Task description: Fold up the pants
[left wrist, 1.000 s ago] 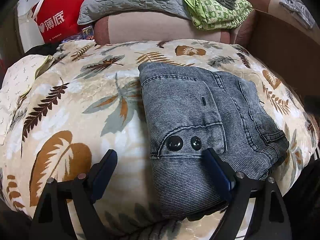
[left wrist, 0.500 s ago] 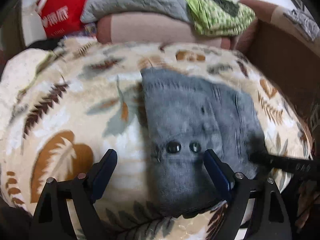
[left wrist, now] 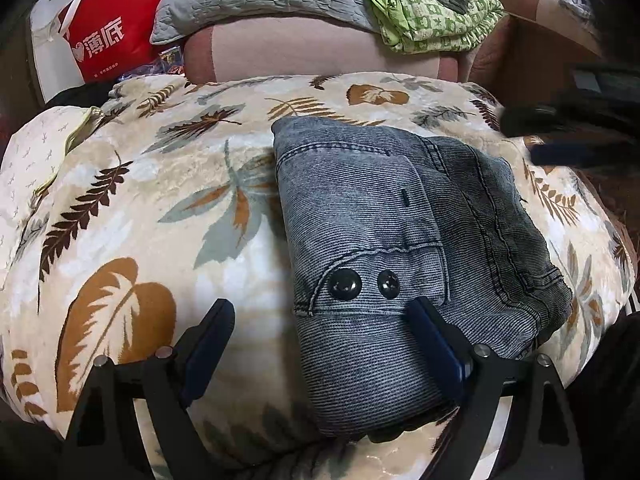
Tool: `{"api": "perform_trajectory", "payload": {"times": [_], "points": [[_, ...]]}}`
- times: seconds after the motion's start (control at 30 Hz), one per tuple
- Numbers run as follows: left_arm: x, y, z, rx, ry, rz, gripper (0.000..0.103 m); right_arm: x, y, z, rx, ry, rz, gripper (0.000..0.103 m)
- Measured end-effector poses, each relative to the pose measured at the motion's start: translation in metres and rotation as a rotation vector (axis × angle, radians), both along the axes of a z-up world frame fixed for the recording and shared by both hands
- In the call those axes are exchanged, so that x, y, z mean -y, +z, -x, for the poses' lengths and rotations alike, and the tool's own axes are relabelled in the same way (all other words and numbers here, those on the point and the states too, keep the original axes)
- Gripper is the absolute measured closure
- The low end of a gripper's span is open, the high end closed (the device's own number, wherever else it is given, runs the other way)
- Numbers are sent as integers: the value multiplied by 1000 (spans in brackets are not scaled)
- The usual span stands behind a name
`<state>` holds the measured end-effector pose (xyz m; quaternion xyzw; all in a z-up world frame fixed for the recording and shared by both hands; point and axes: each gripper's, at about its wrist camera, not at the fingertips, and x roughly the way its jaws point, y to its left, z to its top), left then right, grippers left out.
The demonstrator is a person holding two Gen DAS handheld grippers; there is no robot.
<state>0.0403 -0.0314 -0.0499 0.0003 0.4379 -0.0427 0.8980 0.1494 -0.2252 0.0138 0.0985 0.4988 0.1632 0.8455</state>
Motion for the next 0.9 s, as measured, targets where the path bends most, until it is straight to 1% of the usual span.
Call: {"api": "perform_trajectory", "payload": {"times": [0.07, 0.1, 0.13, 0.17, 0.2, 0.3, 0.4, 0.47, 0.53, 0.57, 0.6, 0.63, 0.67, 0.77, 0.83, 0.87, 0.9], "points": [[0, 0, 0, -1, 3, 6, 13, 1, -20, -21, -32, -16, 5, 39], [0, 0, 0, -2, 2, 6, 13, 3, -37, -30, -65, -27, 26, 39], [0, 0, -1, -3, -1, 11, 13, 8, -67, -39, -156, -52, 65, 40], [1, -1, -1, -6, -3, 12, 13, 10, -79, -43, -194, -54, 52, 41], [0, -1, -1, -4, -1, 14, 13, 14, -80, -39, -156, -54, 28, 41], [-3, -2, -2, -12, 8, 32, 11, 13, -61, -28, -144, -46, 30, 41], [-4, -2, -2, -15, 10, 40, 11, 13, -37, -3, -93, -20, 22, 41], [-4, -2, -2, -17, 11, 41, 11, 12, -28, 21, -56, -5, 25, 40], [-4, -2, -2, -18, 12, 42, 11, 6, -36, 48, -26, 16, 111, 40], [-4, -2, -2, -20, 14, 45, 10, 1, -44, 52, -28, 22, 144, 39], [-4, -3, -2, -26, 12, 48, 10, -2, -58, 59, -52, 38, 184, 39], [-3, -3, -2, -27, 14, 48, 10, -3, -68, 66, -31, 55, 211, 38], [-3, -2, -1, -24, 15, 45, 10, -3, -66, 71, 8, 57, 217, 38], [-4, -2, -2, -26, 19, 46, 10, 1, -53, 72, -12, 26, 198, 38], [-4, -2, -2, -27, 19, 50, 10, 4, -37, 80, 31, 26, 172, 38], [-4, -2, -3, -27, 20, 51, 10, 4, -34, 84, 52, 26, 175, 38], [-4, -2, -2, -27, 20, 50, 10, 3, -35, 88, 57, 27, 199, 38]]}}
